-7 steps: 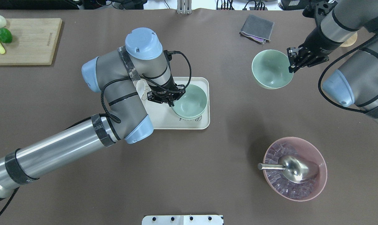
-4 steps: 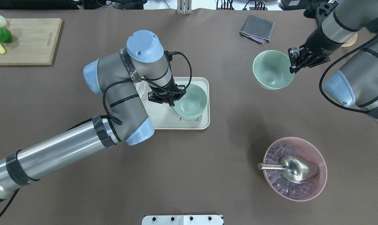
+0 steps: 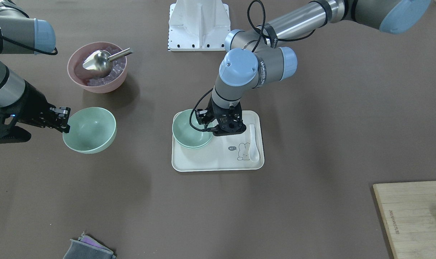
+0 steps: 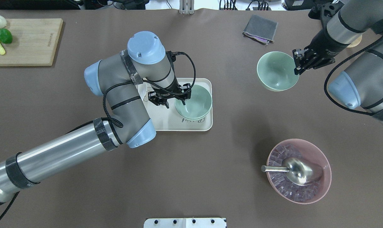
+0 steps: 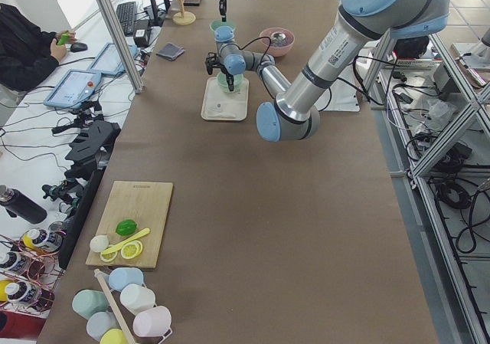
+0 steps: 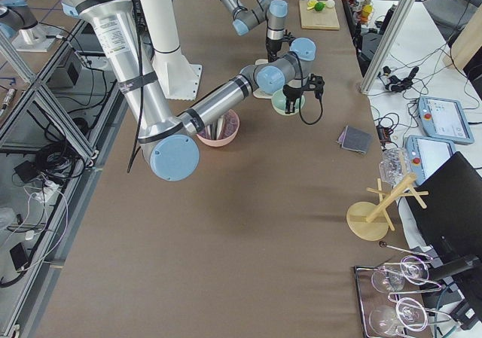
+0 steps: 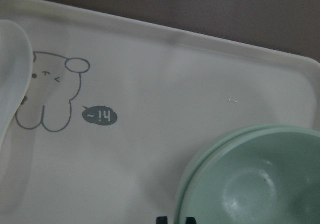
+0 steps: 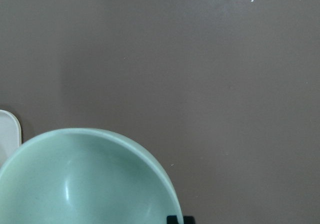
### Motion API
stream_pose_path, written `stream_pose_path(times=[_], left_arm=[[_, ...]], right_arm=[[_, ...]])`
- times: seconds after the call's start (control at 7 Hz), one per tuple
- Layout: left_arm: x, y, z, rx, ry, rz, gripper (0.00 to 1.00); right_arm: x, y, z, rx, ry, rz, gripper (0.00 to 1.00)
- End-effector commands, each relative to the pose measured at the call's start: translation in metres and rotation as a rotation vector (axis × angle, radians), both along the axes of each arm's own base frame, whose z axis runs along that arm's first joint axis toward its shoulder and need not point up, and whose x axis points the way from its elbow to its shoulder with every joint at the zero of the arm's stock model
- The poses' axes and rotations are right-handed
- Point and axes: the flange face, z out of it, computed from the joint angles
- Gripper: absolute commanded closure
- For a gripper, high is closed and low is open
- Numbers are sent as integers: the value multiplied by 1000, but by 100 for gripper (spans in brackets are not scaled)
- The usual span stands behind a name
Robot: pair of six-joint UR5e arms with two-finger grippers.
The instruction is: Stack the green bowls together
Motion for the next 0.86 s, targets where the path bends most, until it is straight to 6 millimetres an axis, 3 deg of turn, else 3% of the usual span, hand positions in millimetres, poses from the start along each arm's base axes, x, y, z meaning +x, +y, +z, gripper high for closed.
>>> stream_pose_path(times=[0.0,0.14,0.29,0.43,0.57,0.71], left_arm=[[-29,-12,-16,8,29,-23,1],[-59,-27,-16,-47,20,-14,1],[-98,-29,-12,-16,2,2,1],[-139,-28,10,35,-37,27,1],[-174,-29,37,76,-67,43,1],[-208,-32,56,103,-78,34,1]], right_arm=[[-1,-1,-7,8,-6,1,100],[-2,-1,-19,17,-17,4,100],[-7,-4,-36,28,-30,1,100],[-14,-6,-52,21,-48,7,100],[-37,-5,-73,-16,-60,25,100],[-74,0,-92,-29,-56,19,100]])
